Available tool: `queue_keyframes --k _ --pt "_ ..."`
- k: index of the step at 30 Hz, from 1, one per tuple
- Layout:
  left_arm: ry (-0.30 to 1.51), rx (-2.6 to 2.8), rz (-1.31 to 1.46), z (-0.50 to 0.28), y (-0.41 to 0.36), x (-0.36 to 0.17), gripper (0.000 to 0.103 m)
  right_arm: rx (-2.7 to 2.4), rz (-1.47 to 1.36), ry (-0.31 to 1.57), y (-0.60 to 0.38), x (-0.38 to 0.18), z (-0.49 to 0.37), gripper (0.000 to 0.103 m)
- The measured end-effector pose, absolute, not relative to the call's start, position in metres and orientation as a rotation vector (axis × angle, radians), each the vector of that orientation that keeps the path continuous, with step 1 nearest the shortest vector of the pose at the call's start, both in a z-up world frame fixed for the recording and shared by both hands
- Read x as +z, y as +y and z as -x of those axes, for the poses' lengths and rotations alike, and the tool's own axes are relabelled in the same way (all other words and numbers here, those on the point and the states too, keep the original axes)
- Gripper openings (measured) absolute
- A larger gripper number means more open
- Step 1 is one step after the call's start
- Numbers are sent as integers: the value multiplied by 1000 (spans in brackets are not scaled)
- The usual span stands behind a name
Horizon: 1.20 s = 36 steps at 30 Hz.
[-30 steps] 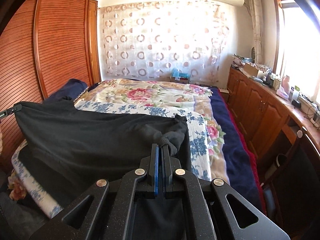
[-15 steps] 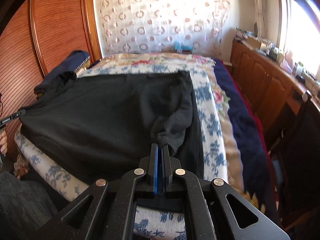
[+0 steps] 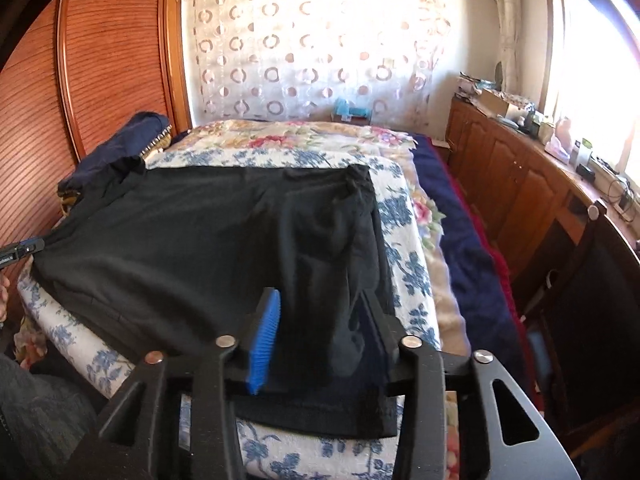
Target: Fold small clothes
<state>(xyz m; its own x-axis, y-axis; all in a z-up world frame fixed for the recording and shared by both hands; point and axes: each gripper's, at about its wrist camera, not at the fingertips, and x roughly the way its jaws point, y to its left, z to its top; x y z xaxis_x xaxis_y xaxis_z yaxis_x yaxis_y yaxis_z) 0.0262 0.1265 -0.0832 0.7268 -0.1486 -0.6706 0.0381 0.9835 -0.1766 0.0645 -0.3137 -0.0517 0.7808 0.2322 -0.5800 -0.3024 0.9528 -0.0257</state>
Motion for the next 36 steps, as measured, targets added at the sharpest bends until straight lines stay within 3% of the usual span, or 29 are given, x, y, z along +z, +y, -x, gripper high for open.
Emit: queue_keyframes --k 1,2,4,22,27,29,36 --pt "752 -98 146 -27 126 -83 45 299 117 610 -311 -53 -65 46" --pt "757 -94 137 -28 126 -85 60 313 114 614 -307 -55 -66 49" --pt "758 -92 140 -29 127 -88 79 333 111 620 -300 -59 -67 52" --pt "814 -62 154 -38 134 -104 79 453 185 734 -225 -115 -116 54" --pt "821 -62 159 -39 135 -106 79 455 210 715 -218 -117 -113 75" --pt "824 -63 164 -39 136 -108 79 454 227 715 -217 -119 -110 91" --pt "819 -64 169 -38 136 -108 79 432 214 694 -215 -124 -103 96"
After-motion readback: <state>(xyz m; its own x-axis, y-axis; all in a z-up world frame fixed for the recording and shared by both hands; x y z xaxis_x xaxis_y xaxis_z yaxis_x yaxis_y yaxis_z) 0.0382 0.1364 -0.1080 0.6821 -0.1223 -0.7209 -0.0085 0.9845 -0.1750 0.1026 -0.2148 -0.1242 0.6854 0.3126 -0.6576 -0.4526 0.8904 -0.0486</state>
